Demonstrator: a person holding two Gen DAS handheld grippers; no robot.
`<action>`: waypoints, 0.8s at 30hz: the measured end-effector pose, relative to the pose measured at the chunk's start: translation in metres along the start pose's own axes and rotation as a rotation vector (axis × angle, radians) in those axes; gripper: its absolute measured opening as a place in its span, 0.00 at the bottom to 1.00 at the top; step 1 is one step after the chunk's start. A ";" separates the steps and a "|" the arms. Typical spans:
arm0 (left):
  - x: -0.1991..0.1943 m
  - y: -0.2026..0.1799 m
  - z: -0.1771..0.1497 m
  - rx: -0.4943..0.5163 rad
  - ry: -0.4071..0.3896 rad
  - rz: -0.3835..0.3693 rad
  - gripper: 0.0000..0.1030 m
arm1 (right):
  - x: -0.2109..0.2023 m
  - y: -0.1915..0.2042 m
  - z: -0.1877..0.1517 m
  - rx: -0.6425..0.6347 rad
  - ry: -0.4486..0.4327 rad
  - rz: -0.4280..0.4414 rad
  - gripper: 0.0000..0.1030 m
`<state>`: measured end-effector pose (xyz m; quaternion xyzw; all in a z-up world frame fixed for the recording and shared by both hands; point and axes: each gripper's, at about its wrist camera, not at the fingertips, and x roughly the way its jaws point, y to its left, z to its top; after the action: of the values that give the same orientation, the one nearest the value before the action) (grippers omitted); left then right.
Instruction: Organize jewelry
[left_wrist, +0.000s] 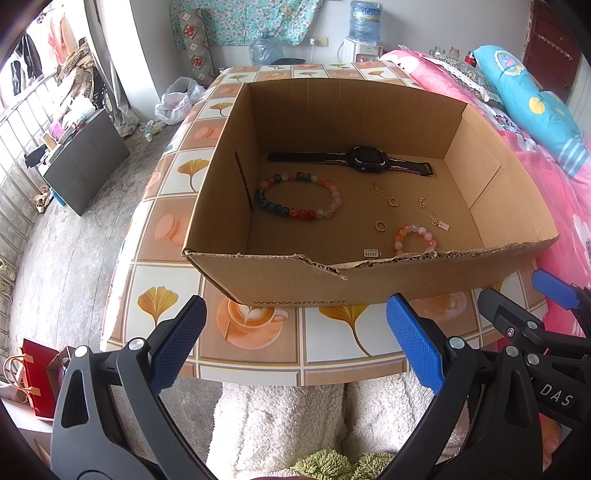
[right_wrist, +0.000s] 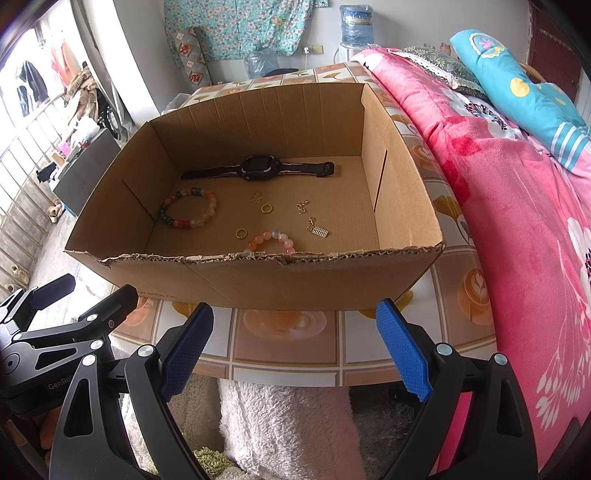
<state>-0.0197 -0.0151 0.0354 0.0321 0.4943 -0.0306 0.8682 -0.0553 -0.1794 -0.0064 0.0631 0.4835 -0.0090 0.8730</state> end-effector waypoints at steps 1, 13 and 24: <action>0.000 0.000 0.000 0.000 0.001 -0.001 0.92 | 0.000 0.000 0.000 0.000 0.000 -0.001 0.85; 0.000 0.000 0.000 0.000 -0.001 0.000 0.92 | 0.000 0.001 0.000 0.000 0.000 0.000 0.85; 0.000 0.000 0.001 0.002 0.002 -0.002 0.92 | 0.000 0.002 0.001 0.000 0.000 -0.001 0.85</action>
<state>-0.0189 -0.0147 0.0355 0.0326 0.4951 -0.0319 0.8676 -0.0544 -0.1774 -0.0060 0.0629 0.4835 -0.0096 0.8730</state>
